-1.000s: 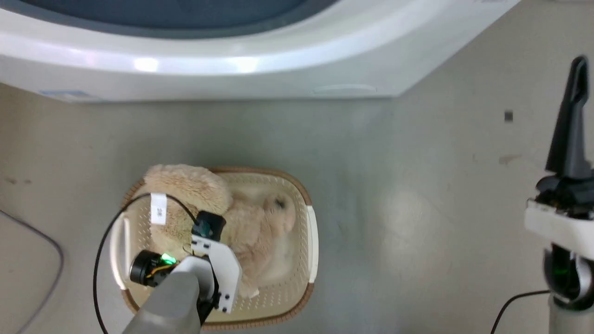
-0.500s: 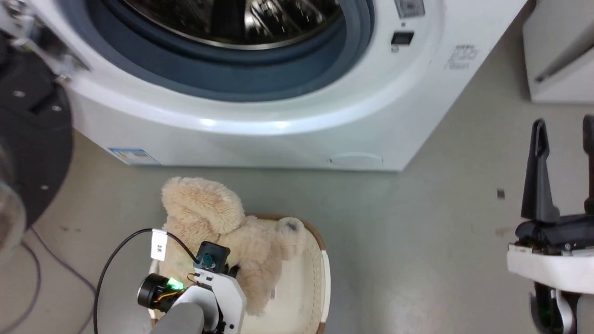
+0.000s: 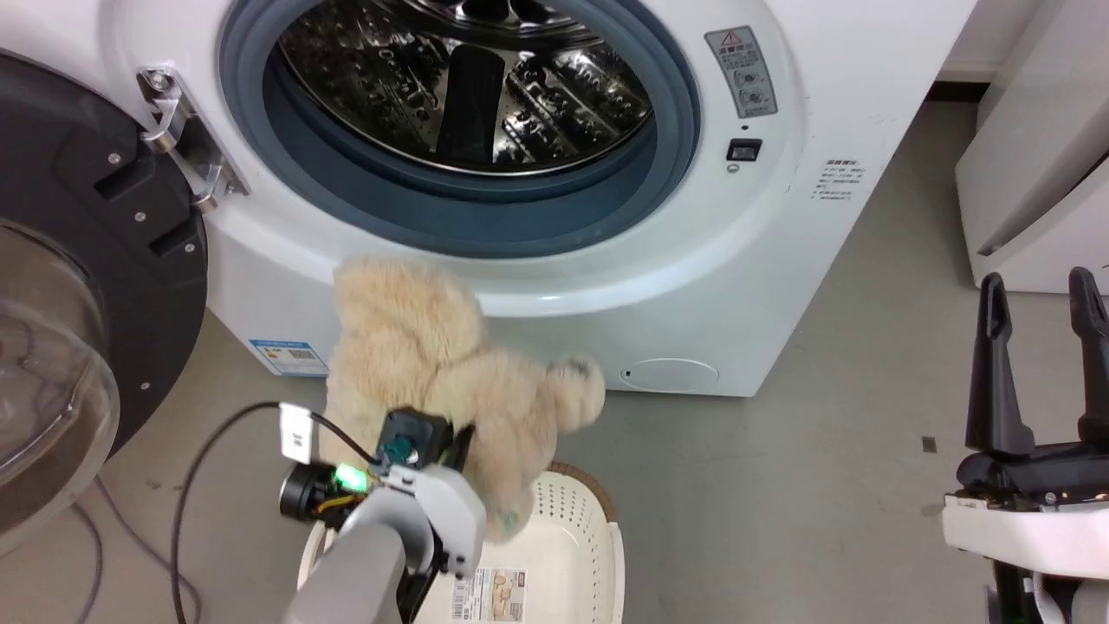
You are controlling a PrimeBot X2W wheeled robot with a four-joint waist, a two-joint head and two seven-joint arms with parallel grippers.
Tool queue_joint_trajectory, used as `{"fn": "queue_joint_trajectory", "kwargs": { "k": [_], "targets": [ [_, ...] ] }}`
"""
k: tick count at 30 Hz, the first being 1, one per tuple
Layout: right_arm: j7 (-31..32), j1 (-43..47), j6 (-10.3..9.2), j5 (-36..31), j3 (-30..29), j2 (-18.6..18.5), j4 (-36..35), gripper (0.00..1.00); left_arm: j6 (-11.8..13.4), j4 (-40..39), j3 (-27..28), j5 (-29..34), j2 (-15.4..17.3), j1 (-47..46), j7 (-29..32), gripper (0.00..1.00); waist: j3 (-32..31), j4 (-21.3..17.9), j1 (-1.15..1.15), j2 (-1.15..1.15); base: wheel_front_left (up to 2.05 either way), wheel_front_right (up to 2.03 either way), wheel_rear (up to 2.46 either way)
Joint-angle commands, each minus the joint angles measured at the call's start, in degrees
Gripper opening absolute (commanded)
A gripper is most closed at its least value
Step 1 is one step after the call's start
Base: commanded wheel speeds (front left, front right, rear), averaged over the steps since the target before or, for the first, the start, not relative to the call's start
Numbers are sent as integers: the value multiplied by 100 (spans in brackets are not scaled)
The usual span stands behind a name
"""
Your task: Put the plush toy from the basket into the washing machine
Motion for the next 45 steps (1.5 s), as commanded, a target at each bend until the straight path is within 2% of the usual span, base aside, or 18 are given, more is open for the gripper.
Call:
{"fn": "queue_joint_trajectory", "kwargs": {
  "k": [1, 11, 16, 23, 32, 45],
  "targets": [
    [-25, 92, -4, 67, -29, -1, -9, 100, 49, -191, 53, -49, 29, 48, -72, 0, -28, -18, 1, 0, 0, 0, 0],
    [-25, 62, -4, 119, -17, -1, -27, 100, 317, -1109, 328, -133, 87, -98, -72, 0, 50, -178, 1, 0, 0, 0, 0],
    [-25, -85, -4, 128, -24, -1, -85, 100, 409, -1366, 488, -189, 100, -527, -73, 0, 311, -317, 1, 0, 0, 0, 0],
    [-25, -351, -4, 168, -5, -1, -148, 100, 560, -1499, 806, -195, 354, -1294, -73, 0, 835, -592, 1, 0, 0, 0, 0],
    [-25, -846, -4, 312, -6, -1, -231, 100, 638, -1307, 1002, -99, 685, -2506, -73, 0, 1752, -983, 1, 0, 0, 0, 0],
    [-25, -1449, -4, 635, 16, -1, -333, 100, 542, -385, 1107, 11, 1325, -4632, -70, 0, 2979, -1576, 1, 0, 0, 0, 0]
  ]
}}
